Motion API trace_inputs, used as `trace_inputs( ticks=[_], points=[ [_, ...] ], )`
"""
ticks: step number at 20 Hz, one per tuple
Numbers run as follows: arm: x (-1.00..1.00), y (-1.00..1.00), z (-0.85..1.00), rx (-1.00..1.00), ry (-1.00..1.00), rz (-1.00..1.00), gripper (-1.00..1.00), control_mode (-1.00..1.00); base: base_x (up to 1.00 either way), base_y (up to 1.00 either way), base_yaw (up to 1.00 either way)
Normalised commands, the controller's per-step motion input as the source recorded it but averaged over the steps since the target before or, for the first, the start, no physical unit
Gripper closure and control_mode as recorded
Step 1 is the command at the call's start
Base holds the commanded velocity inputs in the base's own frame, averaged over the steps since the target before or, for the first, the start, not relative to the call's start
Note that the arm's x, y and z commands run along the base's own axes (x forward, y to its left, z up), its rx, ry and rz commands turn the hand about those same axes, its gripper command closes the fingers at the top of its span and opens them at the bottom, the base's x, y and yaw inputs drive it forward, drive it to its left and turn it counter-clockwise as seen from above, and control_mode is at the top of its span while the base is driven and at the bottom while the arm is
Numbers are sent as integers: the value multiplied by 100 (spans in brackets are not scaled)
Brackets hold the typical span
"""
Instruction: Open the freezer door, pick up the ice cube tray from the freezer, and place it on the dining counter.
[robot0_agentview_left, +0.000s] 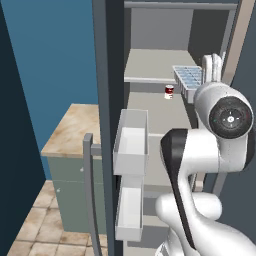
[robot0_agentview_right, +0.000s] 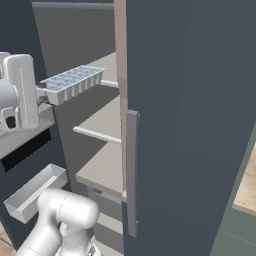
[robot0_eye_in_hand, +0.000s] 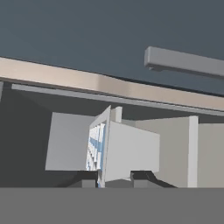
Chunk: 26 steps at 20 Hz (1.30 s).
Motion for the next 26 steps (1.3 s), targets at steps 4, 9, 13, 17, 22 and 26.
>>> trace_inputs(
  ticks=[4,9,13,17,22,26],
  points=[
    [-65,0,0,0,2,0,100,-100,0,0,0],
    [-62,0,0,0,3,0,100,-100,0,0,0],
    [-55,0,0,0,3,0,100,-100,0,0,0],
    [-42,0,0,0,1,0,100,-100,0,0,0],
    [-20,0,0,0,0,0,100,100,-18,0,0],
    [0,0,0,0,0,0,100,100,-69,0,6]
  ],
)
